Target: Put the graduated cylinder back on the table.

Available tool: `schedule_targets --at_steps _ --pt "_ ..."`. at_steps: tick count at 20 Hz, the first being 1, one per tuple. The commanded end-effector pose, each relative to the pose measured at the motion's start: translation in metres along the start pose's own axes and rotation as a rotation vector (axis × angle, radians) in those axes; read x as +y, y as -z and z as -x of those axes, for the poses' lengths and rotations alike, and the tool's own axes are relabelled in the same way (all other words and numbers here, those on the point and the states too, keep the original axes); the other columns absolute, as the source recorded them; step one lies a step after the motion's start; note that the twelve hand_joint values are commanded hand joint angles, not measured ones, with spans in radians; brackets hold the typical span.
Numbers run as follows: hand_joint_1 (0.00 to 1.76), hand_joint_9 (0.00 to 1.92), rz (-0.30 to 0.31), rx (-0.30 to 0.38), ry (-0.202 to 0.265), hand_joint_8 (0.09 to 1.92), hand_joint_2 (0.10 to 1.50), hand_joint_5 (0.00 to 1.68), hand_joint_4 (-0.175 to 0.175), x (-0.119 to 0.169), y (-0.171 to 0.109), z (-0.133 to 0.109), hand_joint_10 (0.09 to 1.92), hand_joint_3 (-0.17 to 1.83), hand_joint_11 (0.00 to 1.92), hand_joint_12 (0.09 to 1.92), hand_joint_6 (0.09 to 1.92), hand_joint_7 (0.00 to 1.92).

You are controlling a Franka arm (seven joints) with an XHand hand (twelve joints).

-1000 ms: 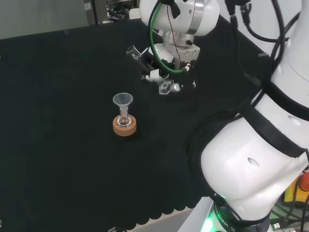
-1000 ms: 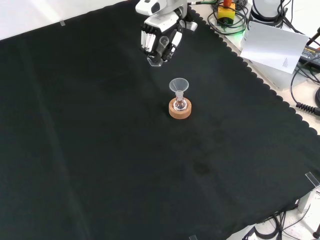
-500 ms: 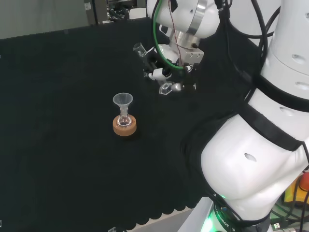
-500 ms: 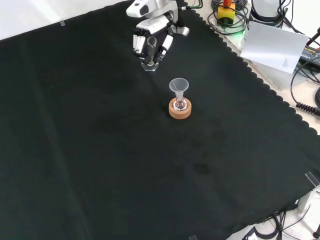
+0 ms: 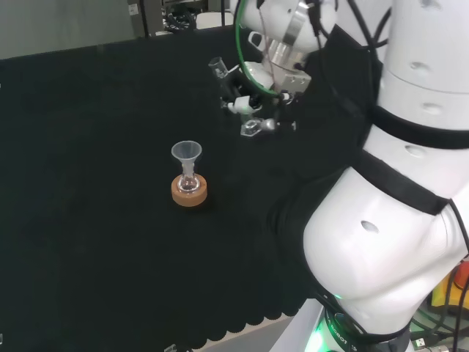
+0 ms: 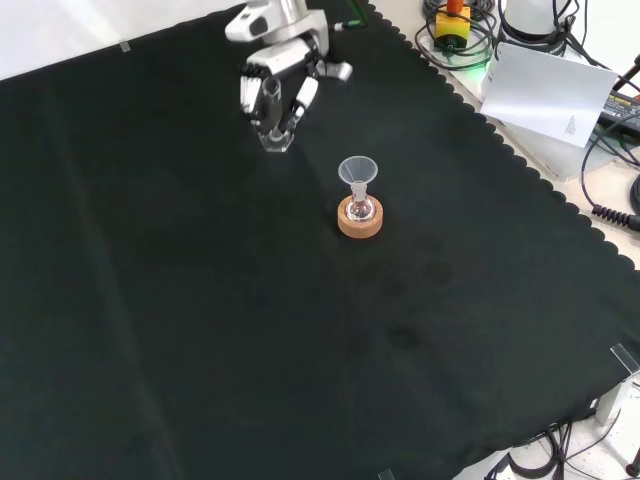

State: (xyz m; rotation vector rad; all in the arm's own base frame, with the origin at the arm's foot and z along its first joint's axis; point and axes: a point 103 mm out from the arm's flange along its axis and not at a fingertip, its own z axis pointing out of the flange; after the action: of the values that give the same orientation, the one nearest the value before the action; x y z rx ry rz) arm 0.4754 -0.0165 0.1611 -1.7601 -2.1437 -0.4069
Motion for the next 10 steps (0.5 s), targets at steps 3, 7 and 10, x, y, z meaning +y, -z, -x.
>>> schedule_targets --at_steps 3,7,10 --pt "1.26 1.37 0.007 0.172 0.117 1.03 1.12 0.95 -0.175 0.062 -0.052 -0.023 0.09 0.00 1.13 0.84 1.04 0.98" --pt "1.26 1.37 0.015 0.218 0.126 1.04 1.12 0.95 -0.175 0.068 -0.061 -0.023 0.09 0.00 1.12 0.84 1.04 0.98" --pt "1.26 1.37 0.026 0.249 0.132 1.04 1.12 0.95 -0.175 0.072 -0.068 -0.025 0.09 0.00 1.12 0.84 1.05 0.98"
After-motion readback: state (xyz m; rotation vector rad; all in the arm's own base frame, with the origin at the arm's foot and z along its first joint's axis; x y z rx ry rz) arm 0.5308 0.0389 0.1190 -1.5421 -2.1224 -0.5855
